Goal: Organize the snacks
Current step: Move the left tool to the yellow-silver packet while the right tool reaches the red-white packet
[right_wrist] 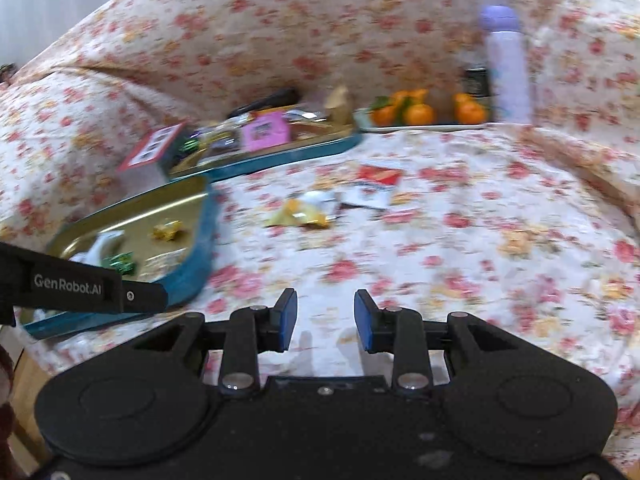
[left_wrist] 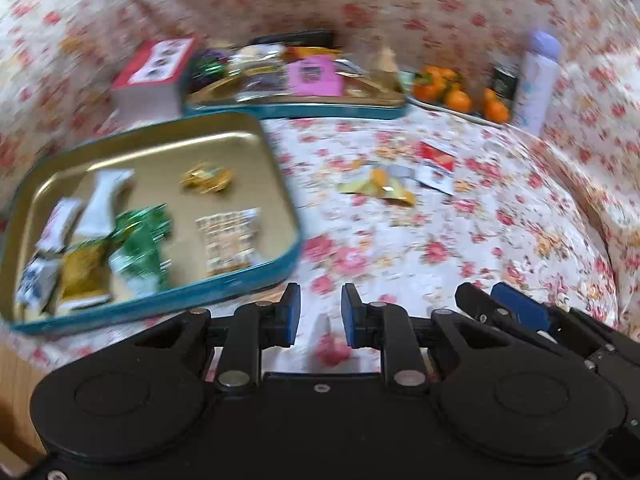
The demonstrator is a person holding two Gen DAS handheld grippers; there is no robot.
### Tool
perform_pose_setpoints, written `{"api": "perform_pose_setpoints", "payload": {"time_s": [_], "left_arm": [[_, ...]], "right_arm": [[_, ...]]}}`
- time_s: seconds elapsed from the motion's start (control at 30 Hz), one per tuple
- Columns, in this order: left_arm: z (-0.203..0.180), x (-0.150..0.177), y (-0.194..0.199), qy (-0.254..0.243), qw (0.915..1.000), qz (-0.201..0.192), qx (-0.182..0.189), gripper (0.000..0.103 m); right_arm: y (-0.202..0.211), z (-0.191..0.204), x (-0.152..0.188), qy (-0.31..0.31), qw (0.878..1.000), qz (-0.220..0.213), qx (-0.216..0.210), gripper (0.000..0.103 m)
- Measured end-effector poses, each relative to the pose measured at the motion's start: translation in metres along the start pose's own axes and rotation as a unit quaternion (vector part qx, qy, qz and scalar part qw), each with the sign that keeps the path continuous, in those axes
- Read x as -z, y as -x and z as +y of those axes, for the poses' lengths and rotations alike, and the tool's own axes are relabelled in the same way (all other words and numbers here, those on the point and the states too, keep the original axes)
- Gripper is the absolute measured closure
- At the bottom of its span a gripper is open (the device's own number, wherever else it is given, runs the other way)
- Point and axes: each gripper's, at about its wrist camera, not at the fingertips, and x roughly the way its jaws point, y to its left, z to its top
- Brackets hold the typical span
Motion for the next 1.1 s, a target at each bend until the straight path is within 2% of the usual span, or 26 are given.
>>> {"api": "perform_pose_setpoints", "payload": {"time_s": [0.17,0.33,0.63,0.8,0.97,1.1], "left_arm": [[-0.025,-0.004,-0.017,-0.026,0.9996,-0.008,0.013,0.074],[-0.039,-0.008,-0.033,-0.041,0.9991,-0.007,0.009,0.073],[-0.045,-0.018,-0.047,-0.039,0.9990,-0.013,0.014,0.073],[-0.040,-0.033,-0.053,-0.030,0.9994,-0.012,0.009,0.073],[-0.035,-0.033,-0.057,-0.039,0.9992,-0.007,-0.002,0.073],[-0.032,-0.033,-0.062,-0.041,0.9991,0.003,-0.005,0.073]], "right_arm": [[-0.006,-0.025,-0.006,-0.022,0.999,-0.011,0.020,0.070],[-0.023,-0.041,-0.023,-0.032,0.999,-0.018,0.025,0.069],[-0.074,-0.051,-0.072,-0.029,0.999,-0.015,0.004,0.066],[-0.113,-0.049,-0.093,-0.029,1.000,0.008,-0.005,0.061],[-0.150,-0.036,-0.098,0.000,0.999,0.026,0.039,0.054],[-0.159,-0.026,-0.094,0.032,0.997,0.011,0.064,0.050]]}}
